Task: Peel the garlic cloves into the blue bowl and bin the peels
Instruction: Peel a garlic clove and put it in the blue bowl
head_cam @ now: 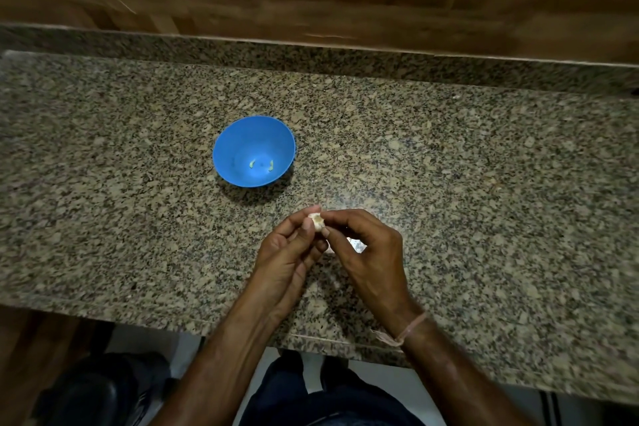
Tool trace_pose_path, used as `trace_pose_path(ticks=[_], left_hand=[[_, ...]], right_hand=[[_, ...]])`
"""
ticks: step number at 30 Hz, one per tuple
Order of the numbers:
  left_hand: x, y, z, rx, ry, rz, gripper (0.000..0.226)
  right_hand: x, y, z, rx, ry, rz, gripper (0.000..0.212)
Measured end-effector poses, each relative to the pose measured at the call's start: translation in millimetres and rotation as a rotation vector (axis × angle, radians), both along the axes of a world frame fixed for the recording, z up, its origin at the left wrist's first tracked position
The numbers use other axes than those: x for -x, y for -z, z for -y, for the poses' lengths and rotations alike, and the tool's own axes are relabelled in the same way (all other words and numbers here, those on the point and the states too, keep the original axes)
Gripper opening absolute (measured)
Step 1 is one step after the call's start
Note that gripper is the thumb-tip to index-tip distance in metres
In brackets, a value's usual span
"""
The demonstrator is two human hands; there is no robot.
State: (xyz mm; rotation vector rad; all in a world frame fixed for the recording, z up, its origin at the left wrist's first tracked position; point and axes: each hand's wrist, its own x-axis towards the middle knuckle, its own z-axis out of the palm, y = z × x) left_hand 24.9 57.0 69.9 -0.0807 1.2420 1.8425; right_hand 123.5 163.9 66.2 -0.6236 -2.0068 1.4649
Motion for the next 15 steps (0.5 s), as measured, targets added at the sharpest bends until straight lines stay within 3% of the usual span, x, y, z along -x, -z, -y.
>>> trace_pose_path(ticks=[15], left_hand=[[-6.5, -9.6, 6.4, 0.041, 0.007, 0.014, 0.041]], right_hand=[[-6.6, -2.1, -1.2, -0.163, -0.033, -0.014, 0.019]])
